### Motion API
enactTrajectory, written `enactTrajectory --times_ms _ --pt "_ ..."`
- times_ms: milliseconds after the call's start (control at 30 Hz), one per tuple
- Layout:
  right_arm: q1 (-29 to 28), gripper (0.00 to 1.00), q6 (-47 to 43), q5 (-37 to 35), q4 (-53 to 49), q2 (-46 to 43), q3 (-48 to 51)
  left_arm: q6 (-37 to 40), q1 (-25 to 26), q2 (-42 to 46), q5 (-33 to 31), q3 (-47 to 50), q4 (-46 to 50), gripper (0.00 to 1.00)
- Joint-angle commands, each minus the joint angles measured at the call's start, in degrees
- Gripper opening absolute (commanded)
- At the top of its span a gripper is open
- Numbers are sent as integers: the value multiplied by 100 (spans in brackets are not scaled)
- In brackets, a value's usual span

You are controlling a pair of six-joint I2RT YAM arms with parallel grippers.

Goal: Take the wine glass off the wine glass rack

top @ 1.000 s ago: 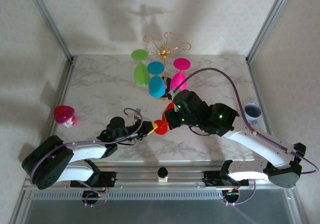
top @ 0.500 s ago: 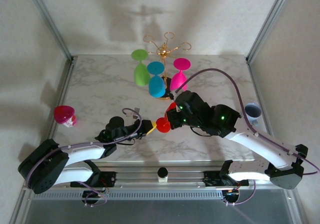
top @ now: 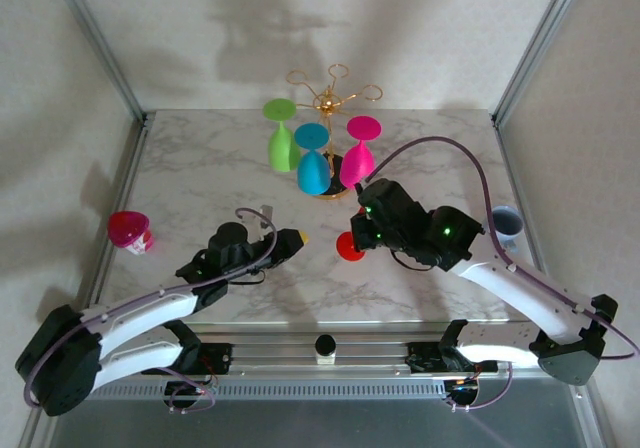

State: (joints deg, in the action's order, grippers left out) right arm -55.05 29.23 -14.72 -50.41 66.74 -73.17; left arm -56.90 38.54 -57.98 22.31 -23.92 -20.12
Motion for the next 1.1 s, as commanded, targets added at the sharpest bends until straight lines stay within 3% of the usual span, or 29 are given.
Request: enactTrajectory --times_ms 0,433,833,1067 --pt "319 0 19 82 42 -132 241 645 4 288 -671 -267 1181 43" --pt "1583 0 -482 143 433 -7 708 1444 4 546 -1570 -1009 2461 44" --pt "2434 0 -933 597 839 496 531 1735 -44 497 -1853 -1290 2654 44" --pt "2627 0 -1109 629 986 1012 360 1837 -107 415 -1852 -1332 2653 44"
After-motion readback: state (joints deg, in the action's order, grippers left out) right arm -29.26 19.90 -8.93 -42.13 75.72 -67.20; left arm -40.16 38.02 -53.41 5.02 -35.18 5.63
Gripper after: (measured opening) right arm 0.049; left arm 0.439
